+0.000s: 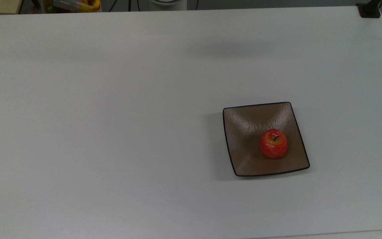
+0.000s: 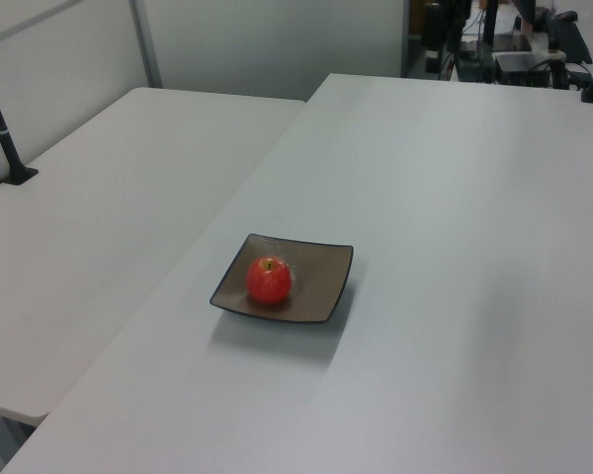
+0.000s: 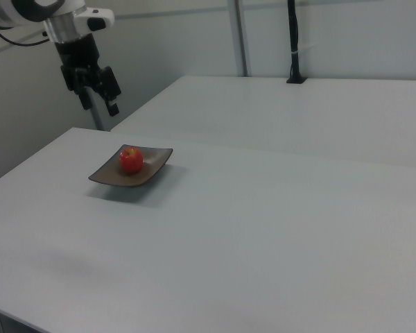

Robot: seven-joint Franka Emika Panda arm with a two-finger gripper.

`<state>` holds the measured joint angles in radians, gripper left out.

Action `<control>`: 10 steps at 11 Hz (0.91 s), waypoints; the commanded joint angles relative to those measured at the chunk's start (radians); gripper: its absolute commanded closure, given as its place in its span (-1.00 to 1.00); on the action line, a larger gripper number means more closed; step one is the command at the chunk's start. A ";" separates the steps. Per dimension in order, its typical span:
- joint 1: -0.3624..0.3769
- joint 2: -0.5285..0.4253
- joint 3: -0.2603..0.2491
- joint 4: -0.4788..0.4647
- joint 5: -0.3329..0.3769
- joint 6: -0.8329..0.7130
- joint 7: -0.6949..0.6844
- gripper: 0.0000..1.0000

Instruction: Apples placed on a ceramic plate

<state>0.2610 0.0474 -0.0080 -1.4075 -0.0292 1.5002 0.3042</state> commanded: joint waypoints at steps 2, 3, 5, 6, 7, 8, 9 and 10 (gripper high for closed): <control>-0.034 -0.233 0.003 -0.314 0.044 0.044 0.015 -1.00; -0.054 -0.219 0.003 -0.323 0.045 0.057 0.001 -1.00; -0.098 -0.195 0.003 -0.341 0.052 0.145 -0.060 -1.00; -0.101 -0.170 0.002 -0.335 0.054 0.193 -0.110 -1.00; -0.114 -0.134 0.002 -0.328 0.067 0.242 -0.175 -1.00; -0.117 -0.086 0.002 -0.290 0.095 0.280 -0.189 -1.00; -0.118 -0.060 0.000 -0.259 0.106 0.279 -0.194 -1.00; -0.132 -0.063 0.002 -0.257 0.113 0.276 -0.195 -1.00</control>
<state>0.1479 -0.0556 -0.0080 -1.7194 0.0469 1.7731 0.1446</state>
